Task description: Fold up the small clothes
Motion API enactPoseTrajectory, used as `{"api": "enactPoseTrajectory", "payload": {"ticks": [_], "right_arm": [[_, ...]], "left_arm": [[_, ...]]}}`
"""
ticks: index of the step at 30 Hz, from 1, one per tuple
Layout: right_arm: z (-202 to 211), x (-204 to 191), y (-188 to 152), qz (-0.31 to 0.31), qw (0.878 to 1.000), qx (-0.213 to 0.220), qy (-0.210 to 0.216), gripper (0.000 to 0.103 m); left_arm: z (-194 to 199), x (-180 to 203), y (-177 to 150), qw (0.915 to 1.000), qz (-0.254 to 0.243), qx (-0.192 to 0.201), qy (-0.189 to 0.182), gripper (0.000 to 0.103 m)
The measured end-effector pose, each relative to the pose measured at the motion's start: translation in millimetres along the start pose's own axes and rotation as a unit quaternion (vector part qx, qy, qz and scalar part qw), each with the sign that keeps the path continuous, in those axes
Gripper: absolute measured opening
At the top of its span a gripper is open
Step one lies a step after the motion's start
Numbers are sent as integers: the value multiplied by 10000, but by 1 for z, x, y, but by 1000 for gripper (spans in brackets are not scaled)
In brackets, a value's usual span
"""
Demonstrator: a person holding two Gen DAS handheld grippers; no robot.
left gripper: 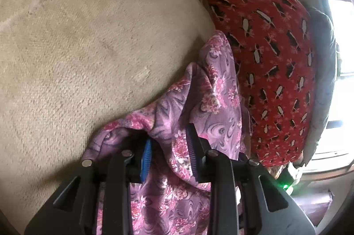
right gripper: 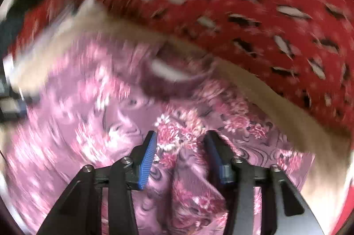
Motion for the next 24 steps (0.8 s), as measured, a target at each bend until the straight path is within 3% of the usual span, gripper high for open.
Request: {"api": "enactPoseTrajectory", "payload": {"ticks": [2,5,8,10,11,14,16,17,20,21,24], "right_arm": [[7,3,-4,-51,9998,155,-108,3],[16,54,-18,-1425,9884,487,202,2],[4,103,-53,-2605,9630,298,616,3],[19,119,-70,-3038,9445,626,1081,5],[28,126,-79,-3301,9319,806,1265,11],[48,150,-111,-4167,8855,1226,1652,20],[53,161,-122,-4427,8685,1326,1793,24],[54,160,-127,-4468,8650,1336,1850,29],[41,144,-128,-4392,8678,1131,2030,49],[35,134,-124,-4291,8752,1012,1992,49],[17,115,-121,-4036,8989,684,1561,49]], "left_arm": [[4,0,4,9993,-140,178,290,8],[0,-7,6,9989,-141,170,424,7],[3,-8,2,9990,-188,99,387,7],[9,-5,-5,9986,-394,-27,344,7],[13,-4,-10,9983,-495,-64,315,8],[33,0,-25,9963,-831,-28,198,8],[48,5,-23,9958,-901,108,86,8],[54,10,-17,9955,-919,221,78,14],[55,25,9,9937,-975,419,359,50],[48,31,20,9932,-964,417,495,56],[15,43,38,9909,-1003,112,895,56]]}}
Point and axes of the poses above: each gripper's, at about its wrist camera, not at the fingertips, and z roughly against the way its jaws point, x to its right, y to its top, the point moved 7 cm from there along -z, roughly the way its jaws point, and after that the axes turned 11 degrees about -x, right-handed, at the moved point
